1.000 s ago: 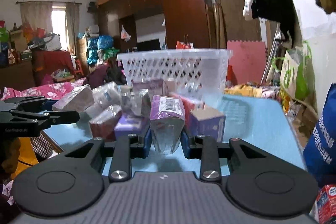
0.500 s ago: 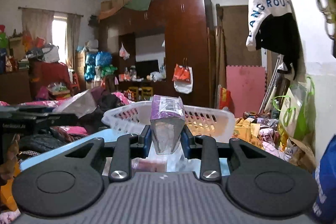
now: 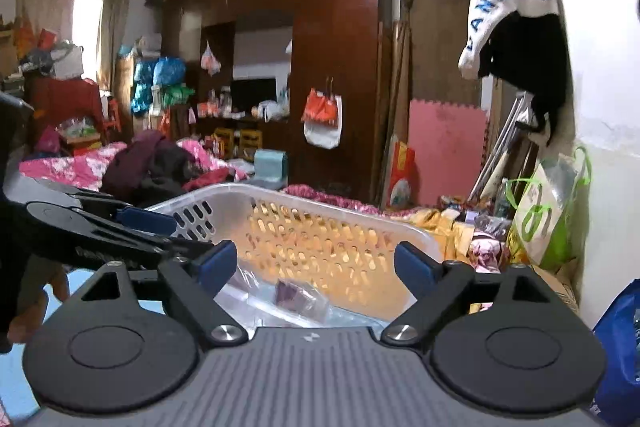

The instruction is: Organize objects

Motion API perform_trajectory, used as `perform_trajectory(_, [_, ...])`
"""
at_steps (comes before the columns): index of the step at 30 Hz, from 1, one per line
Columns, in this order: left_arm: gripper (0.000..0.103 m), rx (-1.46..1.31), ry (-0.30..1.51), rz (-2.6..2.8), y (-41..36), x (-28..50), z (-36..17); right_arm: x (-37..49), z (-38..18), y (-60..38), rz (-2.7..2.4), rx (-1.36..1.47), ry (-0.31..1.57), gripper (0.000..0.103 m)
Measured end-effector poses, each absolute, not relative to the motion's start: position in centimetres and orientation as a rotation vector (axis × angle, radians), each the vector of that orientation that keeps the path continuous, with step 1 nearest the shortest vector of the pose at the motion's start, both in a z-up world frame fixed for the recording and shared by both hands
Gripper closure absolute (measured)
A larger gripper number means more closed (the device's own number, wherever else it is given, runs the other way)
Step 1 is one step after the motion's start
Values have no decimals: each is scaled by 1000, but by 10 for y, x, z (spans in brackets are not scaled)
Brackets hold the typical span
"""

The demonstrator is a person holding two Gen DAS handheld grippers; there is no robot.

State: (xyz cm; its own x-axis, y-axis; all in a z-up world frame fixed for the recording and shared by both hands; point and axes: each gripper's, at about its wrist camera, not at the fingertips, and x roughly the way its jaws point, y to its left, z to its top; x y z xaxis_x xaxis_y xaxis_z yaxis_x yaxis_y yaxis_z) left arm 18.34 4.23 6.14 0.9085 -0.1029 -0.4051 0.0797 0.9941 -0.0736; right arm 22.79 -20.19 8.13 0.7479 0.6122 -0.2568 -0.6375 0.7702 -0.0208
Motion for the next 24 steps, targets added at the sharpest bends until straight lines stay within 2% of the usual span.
perform_trajectory(2, [20, -67, 379, -119, 50, 158, 63, 210, 75, -223, 722, -62, 232, 0])
perform_trajectory(4, [15, -53, 342, -132, 56, 131, 61, 195, 64, -242, 732, -50, 216, 0])
perform_trajectory(11, [14, -73, 299, -93, 79, 47, 18, 165, 1, -290, 745, 3, 287, 0])
perform_trajectory(13, [14, -89, 296, -87, 84, 32, 4, 166, -7, -290, 752, 8, 302, 4])
perform_trajectory(18, [15, -71, 314, -96, 81, 45, 0, 181, -5, -270, 740, -63, 343, 27])
perform_trajectory(22, [15, -88, 325, -112, 79, 57, 0, 190, -12, -263, 719, -96, 383, 32])
perform_trajectory(23, [15, -91, 334, -103, 80, 58, -3, 192, -16, -264, 723, -91, 396, 38])
perform_trajectory(24, [16, -100, 352, -93, 81, 63, -4, 195, -18, -265, 737, -80, 421, 48])
